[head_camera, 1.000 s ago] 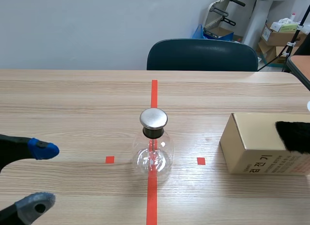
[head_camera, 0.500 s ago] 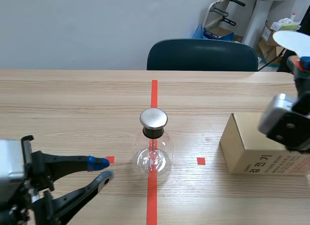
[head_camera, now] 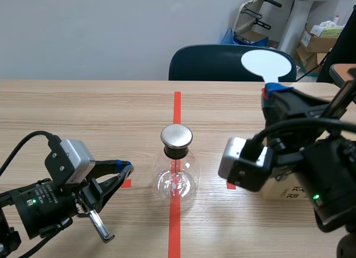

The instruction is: Do the electroscope experiment

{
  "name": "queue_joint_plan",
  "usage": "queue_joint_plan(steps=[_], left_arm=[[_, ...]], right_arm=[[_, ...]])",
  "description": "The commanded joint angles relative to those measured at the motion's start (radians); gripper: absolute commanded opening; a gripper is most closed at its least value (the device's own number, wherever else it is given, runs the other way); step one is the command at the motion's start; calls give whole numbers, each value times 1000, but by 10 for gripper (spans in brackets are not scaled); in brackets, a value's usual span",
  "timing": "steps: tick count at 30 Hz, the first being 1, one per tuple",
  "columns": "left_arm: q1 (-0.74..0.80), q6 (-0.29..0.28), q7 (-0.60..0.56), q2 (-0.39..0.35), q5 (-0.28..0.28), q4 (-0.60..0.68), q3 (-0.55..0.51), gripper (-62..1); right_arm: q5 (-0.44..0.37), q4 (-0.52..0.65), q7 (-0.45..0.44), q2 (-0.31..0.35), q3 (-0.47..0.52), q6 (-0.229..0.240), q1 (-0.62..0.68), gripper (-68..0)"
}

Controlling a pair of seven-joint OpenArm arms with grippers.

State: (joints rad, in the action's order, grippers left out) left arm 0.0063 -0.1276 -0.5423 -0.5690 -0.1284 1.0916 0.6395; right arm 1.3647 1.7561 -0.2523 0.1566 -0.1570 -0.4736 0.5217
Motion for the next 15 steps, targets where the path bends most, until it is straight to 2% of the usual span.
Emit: queue_joint_plan(steps=[1, 4, 6, 10, 15], left_arm=[[-17, -3, -21, 17, 14, -5, -8, -569], [-43, -8, -51, 50, 22, -76, -8, -569], [-59, -31, -71, 65, 22, -116, -8, -569], [-80, -55, -101, 85, 30, -173, -8, -569], [-90, -70, -139, 112, 71, -225, -8, -569]], right_arm=[[10, -31, 5, -2, -2, -31, -4, -665], [35, -84, 8, -2, -26, -82, -5, -665], [45, -112, 14, -8, -37, -107, -5, -665], [64, -148, 14, -29, -41, -130, -6, -665], [71, -181, 3, -35, -41, -145, -7, -665]])
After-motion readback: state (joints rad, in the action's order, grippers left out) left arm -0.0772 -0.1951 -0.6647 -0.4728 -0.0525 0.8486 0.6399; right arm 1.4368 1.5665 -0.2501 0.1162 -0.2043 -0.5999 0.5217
